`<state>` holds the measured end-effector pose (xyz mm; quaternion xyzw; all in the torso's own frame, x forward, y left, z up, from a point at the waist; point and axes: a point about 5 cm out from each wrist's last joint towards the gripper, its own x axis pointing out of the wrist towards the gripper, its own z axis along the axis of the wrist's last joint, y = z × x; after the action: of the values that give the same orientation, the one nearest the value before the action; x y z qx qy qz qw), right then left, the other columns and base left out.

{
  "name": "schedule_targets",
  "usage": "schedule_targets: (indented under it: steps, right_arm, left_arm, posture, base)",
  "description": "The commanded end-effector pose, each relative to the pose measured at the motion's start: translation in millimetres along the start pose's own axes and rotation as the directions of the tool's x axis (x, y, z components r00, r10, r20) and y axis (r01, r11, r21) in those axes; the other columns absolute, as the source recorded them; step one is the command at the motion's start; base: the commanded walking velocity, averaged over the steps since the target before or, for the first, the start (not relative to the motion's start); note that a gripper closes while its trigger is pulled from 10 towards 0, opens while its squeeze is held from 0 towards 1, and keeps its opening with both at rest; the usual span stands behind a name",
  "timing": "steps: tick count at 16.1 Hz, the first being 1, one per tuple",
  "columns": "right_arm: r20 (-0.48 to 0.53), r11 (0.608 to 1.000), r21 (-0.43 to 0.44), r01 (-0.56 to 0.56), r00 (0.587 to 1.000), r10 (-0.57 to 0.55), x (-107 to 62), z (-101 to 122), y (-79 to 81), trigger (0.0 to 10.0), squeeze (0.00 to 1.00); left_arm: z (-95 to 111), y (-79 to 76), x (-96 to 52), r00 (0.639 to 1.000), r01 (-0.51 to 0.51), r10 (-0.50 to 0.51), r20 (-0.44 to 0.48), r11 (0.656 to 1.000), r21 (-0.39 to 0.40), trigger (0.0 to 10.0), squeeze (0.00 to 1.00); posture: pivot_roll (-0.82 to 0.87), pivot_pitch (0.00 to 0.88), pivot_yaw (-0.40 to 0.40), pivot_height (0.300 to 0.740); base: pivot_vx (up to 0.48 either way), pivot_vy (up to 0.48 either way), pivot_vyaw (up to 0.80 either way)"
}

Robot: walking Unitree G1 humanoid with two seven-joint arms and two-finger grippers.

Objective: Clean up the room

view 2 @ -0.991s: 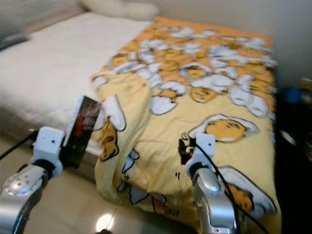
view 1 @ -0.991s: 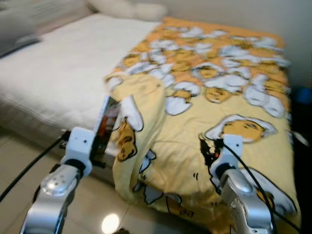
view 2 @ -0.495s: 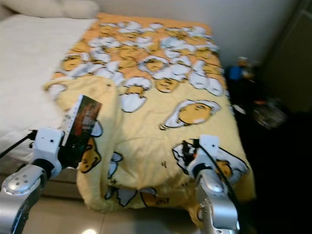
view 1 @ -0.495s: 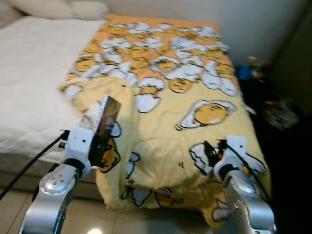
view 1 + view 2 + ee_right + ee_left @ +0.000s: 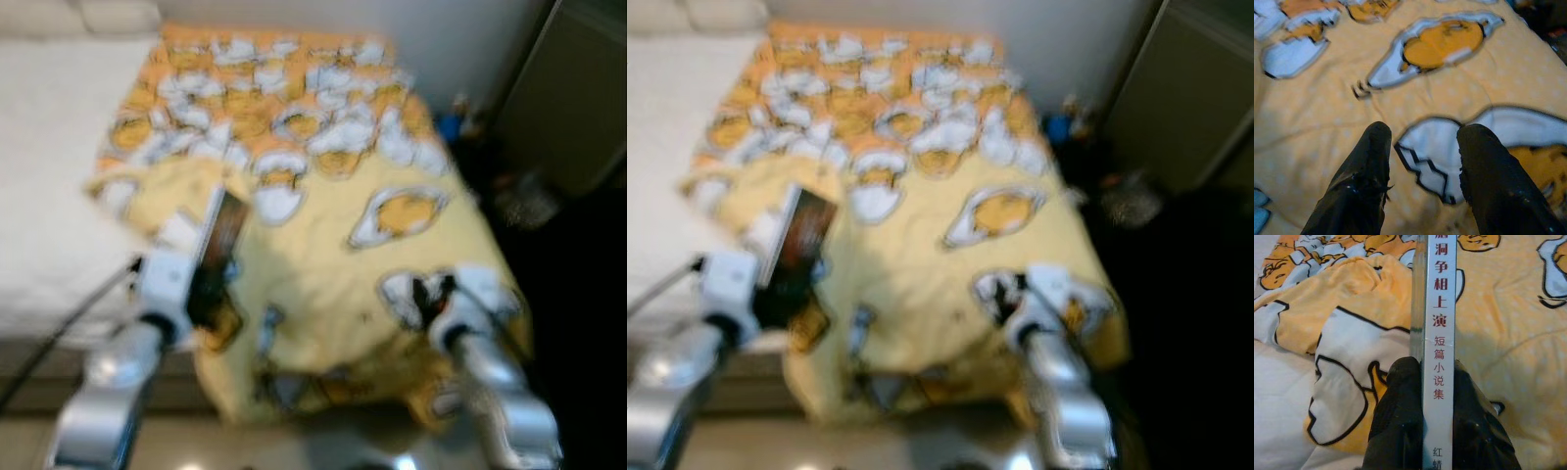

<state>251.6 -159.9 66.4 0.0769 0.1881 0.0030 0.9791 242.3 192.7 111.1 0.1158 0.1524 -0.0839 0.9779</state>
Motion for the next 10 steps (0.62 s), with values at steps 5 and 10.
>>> schedule_targets:
  steps: [5,10]
  right_arm:
    - [0.004,1.000,0.014,-0.007,1.000,0.007,-0.7,3.6,3.4,10.0,0.00]
    - [0.019,0.999,-0.026,-0.027,0.999,0.027,0.6,6.7,6.8,10.0,0.00]
  left_arm:
    - [8.1,6.5,-2.1,0.999,-0.025,0.025,0.032,0.999,0.020,10.0,0.00]
    - [8.5,6.1,-1.4,0.999,-0.021,0.020,0.032,0.999,0.025,10.0,0.00]
  posture:
    - [-0.05,0.000,-0.007,0.740]
    - [-0.05,0.000,-0.010,0.740]
  base:
    - [0.000,0.394,0.00]
    - [0.000,0.395,0.00]
